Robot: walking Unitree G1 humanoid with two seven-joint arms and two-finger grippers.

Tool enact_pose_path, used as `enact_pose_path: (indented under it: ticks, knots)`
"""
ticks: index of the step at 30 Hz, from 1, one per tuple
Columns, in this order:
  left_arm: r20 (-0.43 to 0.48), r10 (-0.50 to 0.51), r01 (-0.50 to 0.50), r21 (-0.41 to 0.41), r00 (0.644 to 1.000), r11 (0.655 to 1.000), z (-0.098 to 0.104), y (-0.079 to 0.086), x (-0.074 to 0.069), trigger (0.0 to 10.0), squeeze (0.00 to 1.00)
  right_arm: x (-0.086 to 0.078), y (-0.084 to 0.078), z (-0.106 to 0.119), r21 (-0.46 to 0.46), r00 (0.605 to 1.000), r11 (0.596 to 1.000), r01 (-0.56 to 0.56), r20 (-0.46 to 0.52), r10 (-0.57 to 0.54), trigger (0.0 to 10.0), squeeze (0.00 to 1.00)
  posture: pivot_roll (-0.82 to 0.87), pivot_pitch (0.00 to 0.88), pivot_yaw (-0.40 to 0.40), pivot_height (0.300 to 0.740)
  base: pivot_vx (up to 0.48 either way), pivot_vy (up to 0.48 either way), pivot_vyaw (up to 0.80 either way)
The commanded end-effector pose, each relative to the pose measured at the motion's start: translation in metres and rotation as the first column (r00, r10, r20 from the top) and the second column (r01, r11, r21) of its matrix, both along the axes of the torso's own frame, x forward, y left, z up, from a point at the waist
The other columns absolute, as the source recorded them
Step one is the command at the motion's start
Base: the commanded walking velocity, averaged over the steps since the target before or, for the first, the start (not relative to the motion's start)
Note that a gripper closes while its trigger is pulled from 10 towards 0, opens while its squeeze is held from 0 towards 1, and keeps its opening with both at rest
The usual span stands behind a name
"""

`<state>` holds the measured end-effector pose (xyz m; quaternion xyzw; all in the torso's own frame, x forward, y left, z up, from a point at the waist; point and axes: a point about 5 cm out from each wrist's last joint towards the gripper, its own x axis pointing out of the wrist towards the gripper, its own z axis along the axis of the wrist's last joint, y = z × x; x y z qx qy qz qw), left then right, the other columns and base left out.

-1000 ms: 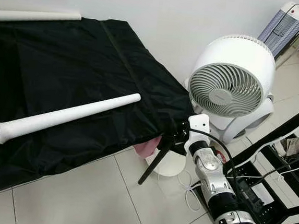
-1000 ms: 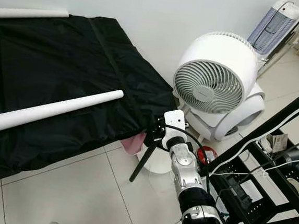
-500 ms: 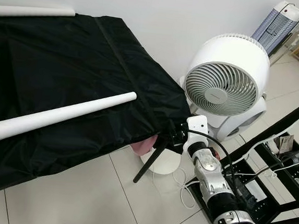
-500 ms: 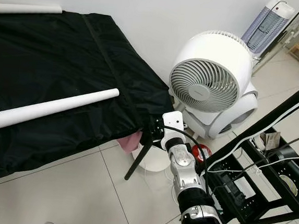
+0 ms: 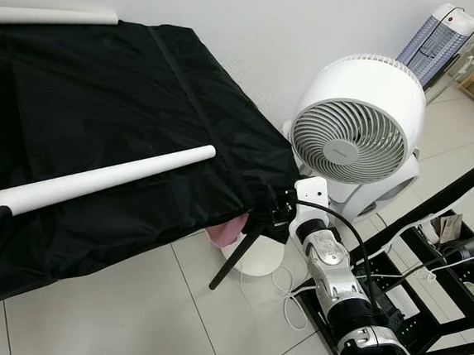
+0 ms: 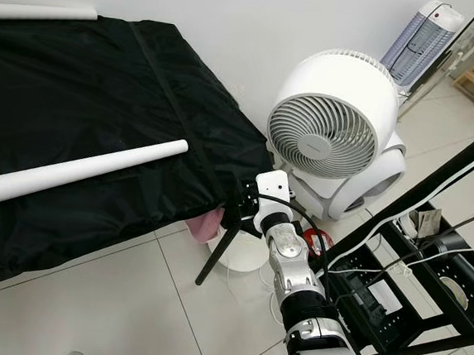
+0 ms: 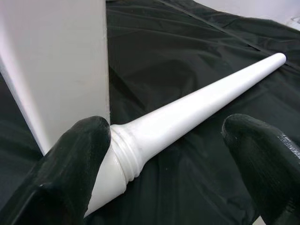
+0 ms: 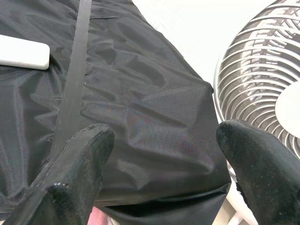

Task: Building children table

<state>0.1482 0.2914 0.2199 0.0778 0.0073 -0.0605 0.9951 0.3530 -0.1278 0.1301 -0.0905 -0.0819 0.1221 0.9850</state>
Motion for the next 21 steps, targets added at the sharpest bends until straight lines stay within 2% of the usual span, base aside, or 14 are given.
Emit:
enact_pose_path:
  ticks: [1,6,8,9,11,14,17,21]
  knots:
    - [-0.053,-0.265,0.266,0.003,0.963,0.964,-0.004,-0.012,0.0,10.0,0.0,0.0,-0.009,-0.003,0.001,0.999,0.999,0.036,-0.007,-0.036,10.0,0.0,0.22,0.11,-0.18,0.74,0.0,0.0,0.0]
    - [-0.044,-0.192,0.194,0.05,0.98,0.98,-0.004,0.0,0.012,10.0,0.0,0.0,-0.009,-0.003,0.008,0.999,0.999,0.046,-0.004,-0.046,10.0,0.0,0.21,0.107,-0.172,0.74,0.0,0.0,0.0]
    - [-0.033,-0.106,0.109,0.086,0.994,0.99,-0.005,0.013,0.021,10.0,0.0,0.0,-0.011,-0.003,0.01,0.999,0.999,0.054,0.0,-0.054,10.0,0.0,0.21,0.104,-0.168,0.74,0.0,0.0,0.0]
    - [0.007,-0.052,0.05,0.127,0.999,0.991,-0.003,0.019,0.025,10.0,0.0,-0.001,-0.012,-0.003,0.01,0.998,0.998,0.057,0.001,-0.057,10.0,0.0,0.2,0.103,-0.163,0.74,0.0,0.0,0.0]
    - [0.03,-0.026,0.022,0.148,0.999,0.989,-0.001,0.022,0.027,10.0,0.0,-0.001,-0.012,-0.003,0.01,0.998,0.998,0.059,0.001,-0.059,10.0,0.0,0.2,0.103,-0.163,0.74,0.0,0.0,0.0]
    - [0.029,-0.002,-0.001,0.121,1.0,0.993,-0.001,0.027,0.03,10.0,0.0,-0.001,-0.013,-0.004,0.01,0.998,0.998,0.062,0.001,-0.062,10.0,0.0,0.2,0.1,-0.162,0.74,0.0,0.0,0.0]
    - [0.057,0.06,-0.069,0.173,0.997,0.983,0.0,0.036,0.033,10.0,0.0,-0.002,-0.013,-0.004,0.01,0.998,0.998,0.065,0.003,-0.065,10.0,0.0,0.2,0.099,-0.16,0.74,0.0,0.0,0.0]
    - [0.06,0.064,-0.075,0.186,0.996,0.98,0.0,0.039,0.033,10.0,0.0,-0.002,-0.013,-0.004,0.011,0.998,0.998,0.067,0.005,-0.067,10.0,0.0,0.2,0.099,-0.16,0.74,0.0,0.0,0.0]
